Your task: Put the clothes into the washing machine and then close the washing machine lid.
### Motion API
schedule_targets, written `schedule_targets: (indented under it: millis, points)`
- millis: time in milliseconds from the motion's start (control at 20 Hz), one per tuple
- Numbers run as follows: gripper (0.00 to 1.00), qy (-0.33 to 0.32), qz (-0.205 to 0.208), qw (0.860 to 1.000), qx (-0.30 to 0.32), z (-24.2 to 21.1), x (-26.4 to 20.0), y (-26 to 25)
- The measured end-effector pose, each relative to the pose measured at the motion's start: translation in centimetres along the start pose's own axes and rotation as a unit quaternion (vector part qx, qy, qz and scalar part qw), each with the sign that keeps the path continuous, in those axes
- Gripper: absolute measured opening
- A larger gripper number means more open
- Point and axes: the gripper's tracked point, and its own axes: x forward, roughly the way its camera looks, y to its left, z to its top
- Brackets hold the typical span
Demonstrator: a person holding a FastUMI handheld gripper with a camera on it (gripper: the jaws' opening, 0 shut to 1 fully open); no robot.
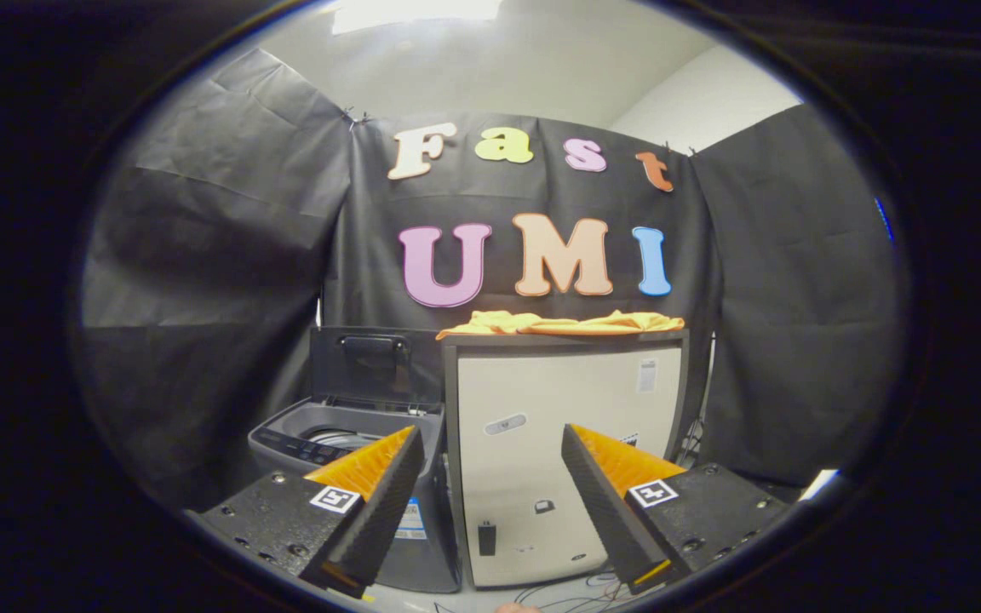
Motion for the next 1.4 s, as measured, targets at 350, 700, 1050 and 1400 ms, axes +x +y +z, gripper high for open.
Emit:
schedule_targets:
  millis: [350,700,1050,1400]
  points:
    - [0.99,0.004,-0.003,1.000,0.004,-0.6,0.8,0.3]
    - [0.99,-0.002,-0.010,1.000,0.027,0.2,2.0,0.2]
    - [0.99,0.010,-0.013,1.000,0.016,1.4,4.2,-0.1]
    - [0.99,0.029,-0.032,0.999,0.027,5.5,9.4,-3.3]
